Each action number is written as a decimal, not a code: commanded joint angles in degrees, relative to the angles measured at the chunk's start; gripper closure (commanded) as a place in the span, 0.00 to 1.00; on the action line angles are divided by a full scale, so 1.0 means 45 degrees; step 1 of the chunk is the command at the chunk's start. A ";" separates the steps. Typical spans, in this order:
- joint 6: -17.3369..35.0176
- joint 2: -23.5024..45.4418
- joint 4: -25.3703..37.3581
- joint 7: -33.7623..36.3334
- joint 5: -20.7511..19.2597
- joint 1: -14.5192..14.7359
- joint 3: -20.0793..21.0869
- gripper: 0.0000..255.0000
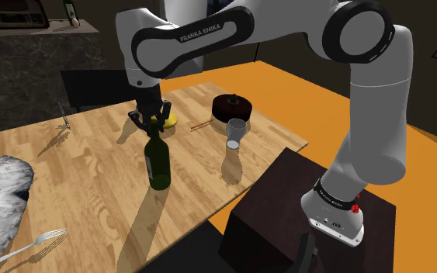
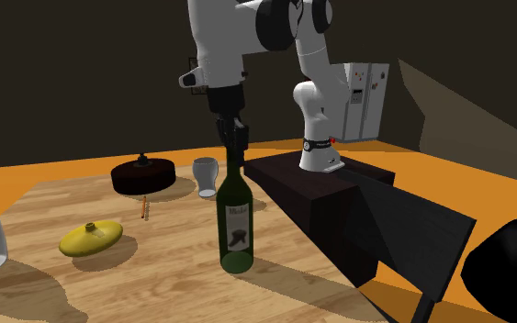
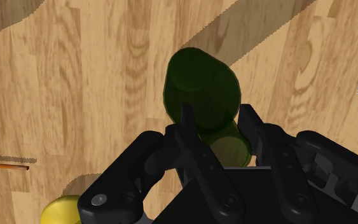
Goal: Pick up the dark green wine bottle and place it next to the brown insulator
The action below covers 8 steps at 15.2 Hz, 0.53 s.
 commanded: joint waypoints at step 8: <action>-0.1050 -0.0307 0.0758 -0.0018 0.0099 -0.0001 0.0056 1.00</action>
